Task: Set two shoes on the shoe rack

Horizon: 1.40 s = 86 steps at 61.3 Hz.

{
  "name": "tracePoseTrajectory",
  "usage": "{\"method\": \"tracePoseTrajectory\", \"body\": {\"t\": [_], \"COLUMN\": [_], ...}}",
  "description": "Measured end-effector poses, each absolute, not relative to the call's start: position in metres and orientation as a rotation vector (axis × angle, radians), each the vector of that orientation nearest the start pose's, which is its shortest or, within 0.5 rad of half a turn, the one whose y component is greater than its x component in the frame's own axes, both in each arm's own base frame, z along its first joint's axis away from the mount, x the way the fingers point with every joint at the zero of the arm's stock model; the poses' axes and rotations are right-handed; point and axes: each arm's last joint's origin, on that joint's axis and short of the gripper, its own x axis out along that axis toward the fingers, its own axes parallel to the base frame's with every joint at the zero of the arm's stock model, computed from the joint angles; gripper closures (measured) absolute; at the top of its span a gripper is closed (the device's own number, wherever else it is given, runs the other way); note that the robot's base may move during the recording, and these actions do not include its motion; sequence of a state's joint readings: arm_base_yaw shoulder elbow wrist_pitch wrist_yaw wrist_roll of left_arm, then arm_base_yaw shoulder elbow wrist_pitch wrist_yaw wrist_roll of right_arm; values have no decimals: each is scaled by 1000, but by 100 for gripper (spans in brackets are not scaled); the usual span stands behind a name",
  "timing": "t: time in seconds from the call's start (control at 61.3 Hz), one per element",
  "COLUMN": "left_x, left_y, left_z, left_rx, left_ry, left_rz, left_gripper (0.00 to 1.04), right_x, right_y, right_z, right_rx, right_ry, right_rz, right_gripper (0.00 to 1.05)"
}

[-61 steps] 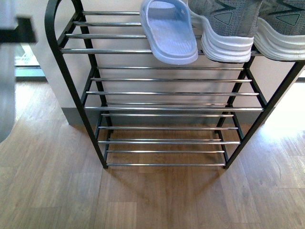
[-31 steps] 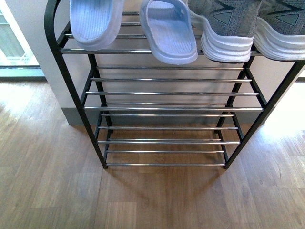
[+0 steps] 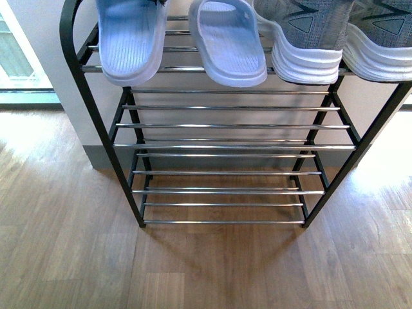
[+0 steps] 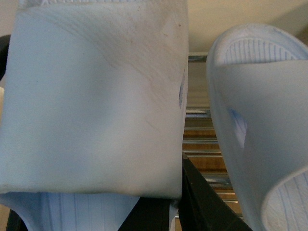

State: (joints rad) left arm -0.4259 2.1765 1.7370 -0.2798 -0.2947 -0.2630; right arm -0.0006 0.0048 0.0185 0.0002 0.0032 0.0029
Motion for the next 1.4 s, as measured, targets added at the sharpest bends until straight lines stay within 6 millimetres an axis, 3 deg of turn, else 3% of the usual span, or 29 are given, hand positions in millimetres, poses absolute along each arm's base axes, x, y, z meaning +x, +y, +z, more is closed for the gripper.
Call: {"method": "tracePoseTrajectory", "body": {"t": [0.082,0.326,0.555,0.702,1.061,1.273,1.403], "left_x": [452,448,410,371,255,202,181], "left_y": [-195,-197,-194,-178,-113,-72,-50], "left_z": [203,210,248,267,271,255,226], "left_rx": [-6,-76,-136,-161,-125,-106,-108], "left_ry": [698,662,499,390,211,63,83], "left_rz": [-28,-44,-45,-30,112,229,300], "left_gripper": [102,47,8,9,9,9,9], "right_x": [97,97,97,97,97,97,97], "right_y": [0,0,0,0,0,0,0], "right_z": [169,169,169,169,169,169,169], "right_rx": [3,3,3,3,3,3,3], "right_ry": [-14,-14,-14,-14,-14,-14,-14], "right_rz": [-3,-4,-4,-4,-3,-3,-4], "right_gripper": [9,9,9,9,9,9,9]}}
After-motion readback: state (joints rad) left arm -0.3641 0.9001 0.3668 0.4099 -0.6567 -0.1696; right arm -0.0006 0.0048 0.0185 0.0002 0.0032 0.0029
